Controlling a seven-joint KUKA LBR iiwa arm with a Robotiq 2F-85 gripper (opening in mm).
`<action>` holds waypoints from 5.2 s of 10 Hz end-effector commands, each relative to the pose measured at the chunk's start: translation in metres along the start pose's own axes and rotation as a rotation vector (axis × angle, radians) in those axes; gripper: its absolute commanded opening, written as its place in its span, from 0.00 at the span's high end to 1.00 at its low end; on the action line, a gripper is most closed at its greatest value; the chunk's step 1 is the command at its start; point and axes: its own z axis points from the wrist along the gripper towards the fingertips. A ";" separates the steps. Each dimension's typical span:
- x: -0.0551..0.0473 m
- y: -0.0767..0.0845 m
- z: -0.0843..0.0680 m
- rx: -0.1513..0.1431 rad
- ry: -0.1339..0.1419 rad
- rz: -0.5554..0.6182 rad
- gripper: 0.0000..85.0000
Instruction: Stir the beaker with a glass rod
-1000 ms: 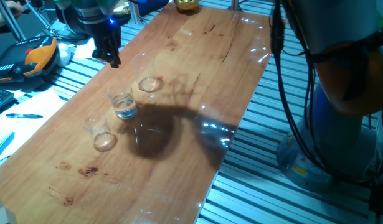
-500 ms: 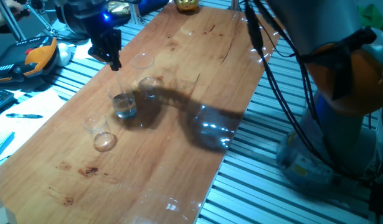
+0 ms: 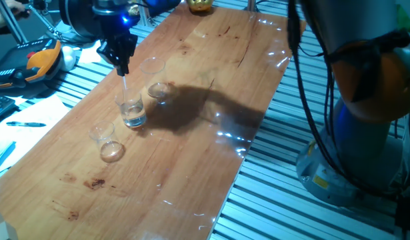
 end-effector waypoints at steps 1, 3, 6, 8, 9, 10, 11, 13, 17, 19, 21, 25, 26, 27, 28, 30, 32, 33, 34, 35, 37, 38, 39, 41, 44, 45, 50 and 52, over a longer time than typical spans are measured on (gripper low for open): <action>0.000 -0.001 0.000 0.034 -0.086 -0.092 1.00; 0.000 -0.001 -0.006 0.124 -0.078 -0.263 1.00; 0.001 -0.001 -0.013 0.221 -0.052 -0.386 1.00; 0.002 0.000 -0.016 0.245 0.031 -0.394 1.00; 0.002 0.000 -0.016 0.239 0.087 -0.373 1.00; 0.002 -0.001 -0.014 0.188 0.142 -0.293 1.00; 0.002 -0.001 -0.010 0.135 0.151 -0.220 1.00; 0.001 0.000 -0.005 0.069 0.105 -0.116 1.00; -0.002 0.001 -0.008 0.096 -0.089 -0.132 1.00; -0.002 0.002 -0.014 0.195 -0.119 -0.250 1.00; -0.002 0.003 -0.019 0.263 -0.073 -0.324 1.00; -0.001 0.003 -0.019 0.276 0.099 -0.316 1.00; -0.001 0.002 -0.017 0.229 0.139 -0.252 1.00; -0.001 0.002 -0.014 0.196 0.158 -0.188 1.00; 0.000 0.002 -0.010 0.144 0.162 -0.118 1.00; 0.000 0.002 -0.005 0.083 0.143 0.008 1.00; -0.001 0.002 -0.012 0.182 0.125 -0.107 1.00; -0.002 0.002 -0.016 0.233 0.100 -0.178 1.00; -0.003 0.003 -0.019 0.273 0.066 -0.230 1.00; -0.003 0.004 -0.021 0.292 0.040 -0.267 1.00; -0.005 0.006 -0.021 0.286 -0.050 -0.307 1.00; -0.006 0.009 -0.017 0.202 -0.086 -0.217 1.00; -0.005 0.011 -0.012 0.133 -0.086 -0.112 1.00; -0.003 0.012 -0.005 0.023 0.000 0.063 1.00; -0.002 0.008 -0.008 0.090 0.162 0.050 1.00; -0.003 0.007 -0.013 0.157 0.165 -0.022 1.00; -0.006 0.009 -0.017 0.268 -0.082 -0.311 1.00; -0.006 0.011 -0.011 0.130 -0.065 -0.083 1.00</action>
